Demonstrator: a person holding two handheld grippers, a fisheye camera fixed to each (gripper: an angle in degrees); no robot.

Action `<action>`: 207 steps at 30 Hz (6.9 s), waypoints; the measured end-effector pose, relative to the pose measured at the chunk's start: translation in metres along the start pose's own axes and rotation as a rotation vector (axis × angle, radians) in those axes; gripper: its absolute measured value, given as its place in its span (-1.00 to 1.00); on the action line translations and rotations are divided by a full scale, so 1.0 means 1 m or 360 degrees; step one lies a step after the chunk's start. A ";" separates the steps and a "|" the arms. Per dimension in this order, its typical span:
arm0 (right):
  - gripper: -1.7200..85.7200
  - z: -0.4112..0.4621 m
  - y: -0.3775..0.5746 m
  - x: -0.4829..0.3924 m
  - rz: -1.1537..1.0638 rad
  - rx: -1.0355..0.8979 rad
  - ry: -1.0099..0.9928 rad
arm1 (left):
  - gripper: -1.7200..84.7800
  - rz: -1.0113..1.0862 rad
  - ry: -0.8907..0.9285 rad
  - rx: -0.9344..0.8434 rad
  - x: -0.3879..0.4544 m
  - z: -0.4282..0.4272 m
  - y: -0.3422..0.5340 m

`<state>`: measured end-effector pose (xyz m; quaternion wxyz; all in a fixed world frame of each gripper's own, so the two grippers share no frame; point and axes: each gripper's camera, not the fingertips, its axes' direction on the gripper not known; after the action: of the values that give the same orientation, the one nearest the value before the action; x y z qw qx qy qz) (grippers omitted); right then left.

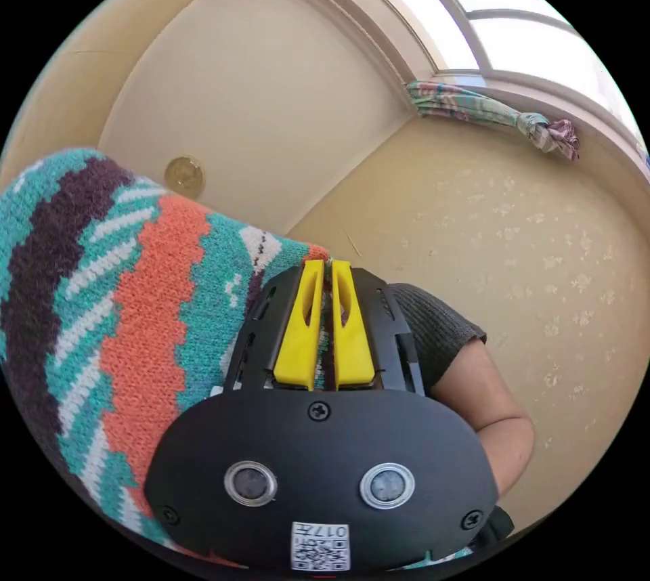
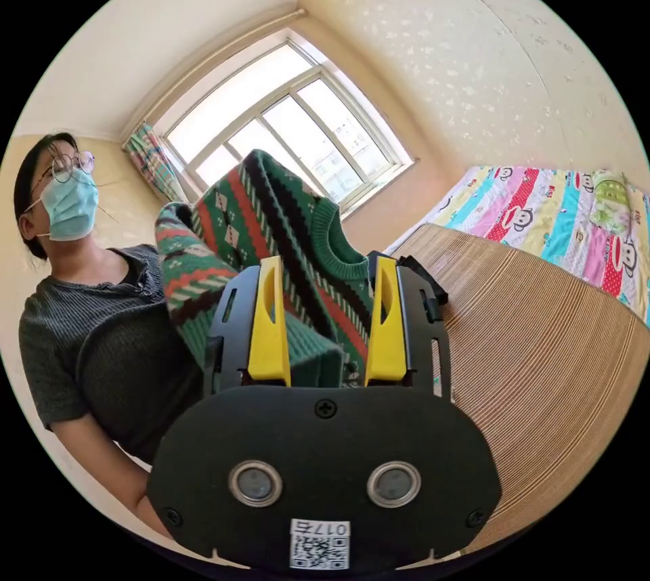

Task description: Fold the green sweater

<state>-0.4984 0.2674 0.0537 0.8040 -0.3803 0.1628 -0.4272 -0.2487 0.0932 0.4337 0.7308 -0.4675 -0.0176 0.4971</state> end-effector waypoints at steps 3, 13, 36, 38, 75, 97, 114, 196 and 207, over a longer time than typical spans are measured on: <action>-0.47 0.040 0.008 0.002 -0.0119 -0.0068 -0.0052 | -0.95 -0.0227 0.0097 0.0002 -0.028 0.030 0.052; -0.78 0.081 0.051 0.020 -0.0186 0.0087 -0.0600 | -0.95 -0.0677 0.0204 -0.0078 -0.068 0.072 0.138; -0.80 0.107 0.039 -0.220 -0.0457 0.0263 0.1723 | -0.54 -0.0517 -0.2455 -0.1306 -0.135 0.189 0.279; -0.80 0.111 0.036 -0.227 -0.0435 0.0278 0.1807 | -0.52 -0.0429 -0.2578 -0.1474 -0.162 0.216 0.313; -0.69 0.054 0.205 -0.158 -0.0242 0.0310 0.0362 | -0.87 0.0489 -0.2280 -0.0862 -0.122 0.317 0.192; -0.88 -0.162 0.162 -0.239 -0.0026 0.1140 0.0983 | -0.87 -0.0544 -0.1925 -0.1214 -0.095 0.041 0.163; -0.82 -0.113 -0.082 0.214 0.1139 0.0070 0.1892 | -0.79 -0.1678 -0.3211 -0.0422 -0.431 -0.406 0.104; -0.87 -0.436 0.115 0.238 0.1191 0.1264 -0.0126 | -0.69 -0.1916 -0.2634 -0.1117 -0.455 -0.407 0.295; -0.71 -0.217 -0.002 0.336 0.1485 0.0574 -0.0047 | -0.63 -0.1520 -0.3179 -0.0749 -0.361 -0.448 0.233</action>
<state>-0.4312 -0.1083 -0.0664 0.9646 -0.1278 0.2277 -0.0380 -0.3772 -0.4573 0.1770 0.3984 0.0674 -0.8633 0.3024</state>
